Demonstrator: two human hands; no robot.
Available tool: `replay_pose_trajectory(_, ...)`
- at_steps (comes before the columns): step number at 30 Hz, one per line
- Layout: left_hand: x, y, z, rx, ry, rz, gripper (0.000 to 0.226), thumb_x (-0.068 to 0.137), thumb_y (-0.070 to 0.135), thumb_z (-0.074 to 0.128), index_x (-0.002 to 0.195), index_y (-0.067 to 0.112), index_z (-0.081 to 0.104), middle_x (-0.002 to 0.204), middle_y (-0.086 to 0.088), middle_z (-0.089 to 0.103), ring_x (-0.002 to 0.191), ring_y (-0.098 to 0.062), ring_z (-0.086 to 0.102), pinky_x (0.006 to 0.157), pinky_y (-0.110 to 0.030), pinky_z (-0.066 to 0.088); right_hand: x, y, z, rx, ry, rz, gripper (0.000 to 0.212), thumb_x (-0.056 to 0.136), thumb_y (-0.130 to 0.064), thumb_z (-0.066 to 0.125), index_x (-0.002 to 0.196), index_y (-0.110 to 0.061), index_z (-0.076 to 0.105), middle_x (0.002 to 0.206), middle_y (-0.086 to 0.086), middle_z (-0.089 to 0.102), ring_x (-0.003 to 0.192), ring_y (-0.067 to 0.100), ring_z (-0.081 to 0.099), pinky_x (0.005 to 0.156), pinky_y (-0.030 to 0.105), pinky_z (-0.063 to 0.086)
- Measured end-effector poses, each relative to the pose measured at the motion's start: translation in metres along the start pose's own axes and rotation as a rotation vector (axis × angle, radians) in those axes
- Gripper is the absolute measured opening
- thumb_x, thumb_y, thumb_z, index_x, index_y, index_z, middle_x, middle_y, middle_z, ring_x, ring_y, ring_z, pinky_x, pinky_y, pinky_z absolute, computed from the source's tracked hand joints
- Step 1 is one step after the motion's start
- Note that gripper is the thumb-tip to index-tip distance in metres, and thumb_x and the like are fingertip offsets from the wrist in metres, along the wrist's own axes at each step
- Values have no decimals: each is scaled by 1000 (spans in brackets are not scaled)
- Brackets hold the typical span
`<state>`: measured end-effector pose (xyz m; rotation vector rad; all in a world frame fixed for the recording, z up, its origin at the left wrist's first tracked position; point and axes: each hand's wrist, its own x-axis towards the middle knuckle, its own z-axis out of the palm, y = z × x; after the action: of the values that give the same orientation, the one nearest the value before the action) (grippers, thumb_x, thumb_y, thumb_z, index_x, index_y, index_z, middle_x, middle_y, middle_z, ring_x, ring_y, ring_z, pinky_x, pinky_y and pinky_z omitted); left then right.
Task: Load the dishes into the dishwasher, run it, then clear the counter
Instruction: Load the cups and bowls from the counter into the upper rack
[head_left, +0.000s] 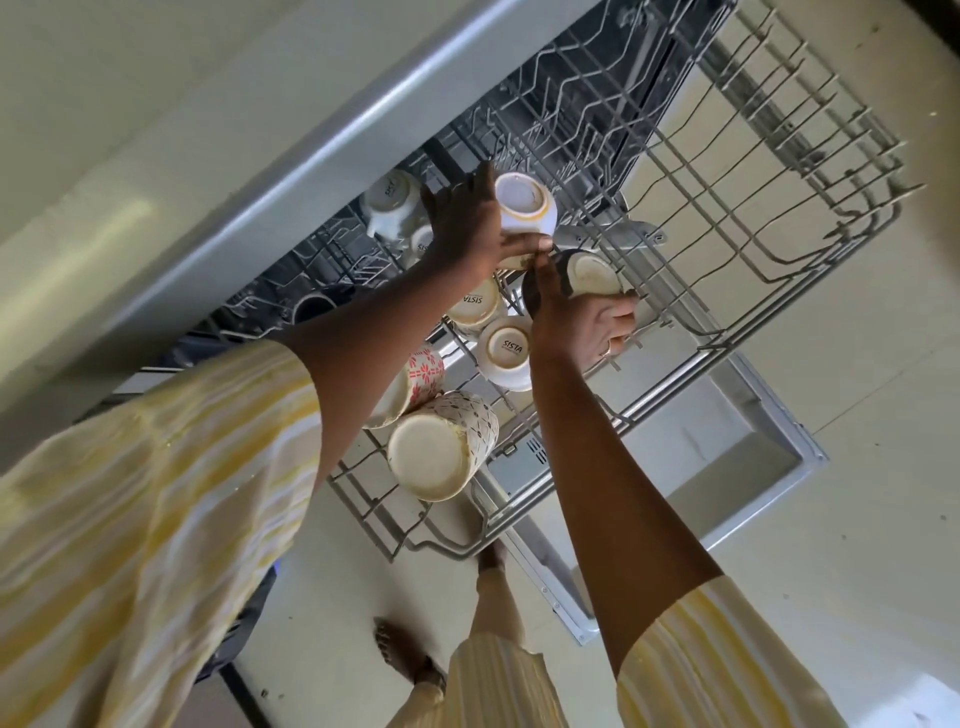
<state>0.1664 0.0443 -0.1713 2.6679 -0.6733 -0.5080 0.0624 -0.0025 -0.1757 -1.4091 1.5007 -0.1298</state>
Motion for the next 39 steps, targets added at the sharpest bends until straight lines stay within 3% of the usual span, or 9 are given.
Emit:
replay_pose_trajectory(6, 1, -1, 0, 13, -39, 8, 105, 72, 54, 68, 145, 0, 16, 146, -17, 32, 135, -31, 30, 110, -42, 14, -4, -1, -2, -6, -2, -26, 113, 68, -47, 76, 143, -2, 5, 140, 20, 18, 127, 39, 27, 106, 46, 31)
replay_pose_trajectory(12, -3, -3, -7, -5, -110, 22, 109, 75, 49, 69, 147, 1, 3, 150, -19, 25, 138, -33, 24, 113, -42, 13, -8, 2, -7, 25, 26, -72, 107, 64, -42, 81, 141, -4, 16, 138, 18, 27, 125, 33, 31, 106, 40, 30)
replay_pose_trajectory(18, -19, -2, -13, -28, -60, 83, 86, 83, 41, 63, 144, 0, 18, 148, -17, 28, 136, -30, 27, 111, -36, 20, -14, 6, -14, 2, 113, -140, 85, 73, -51, 70, 134, -6, 31, 139, 14, 30, 124, 34, 35, 104, 43, 33)
replay_pose_trajectory(23, -50, -6, -16, 10, 126, 110, 60, 97, 22, 45, 144, -2, 18, 150, -19, 27, 138, -26, 27, 107, -29, 13, -41, 17, -19, -161, 135, -515, 62, 90, -42, 52, 135, -2, 37, 148, 20, 24, 134, 36, 22, 106, 45, 26)
replay_pose_trajectory(27, -95, -11, -22, -40, 242, 176, 49, 97, 10, 41, 140, -7, 25, 143, -24, 38, 133, -31, 37, 108, -35, 21, -71, 33, -23, -259, 78, -759, 51, 94, -32, 49, 134, -1, 41, 145, 22, 32, 133, 39, 26, 106, 51, 32)
replay_pose_trajectory(32, -168, -28, -35, -34, 291, 135, 46, 95, 7, 41, 136, -11, 31, 138, -28, 41, 128, -37, 41, 110, -38, 24, -122, 55, -26, -379, -26, -913, 45, 96, -27, 44, 130, 2, 45, 143, 25, 35, 133, 43, 29, 102, 57, 36)
replay_pose_trajectory(39, -284, -70, -75, -162, 367, -80, 48, 92, 6, 48, 137, -3, 36, 136, -23, 46, 123, -35, 45, 103, -35, 27, -215, 77, -33, -499, -131, -1087, 41, 90, -16, 59, 123, 8, 53, 136, 30, 43, 125, 49, 39, 92, 59, 45)
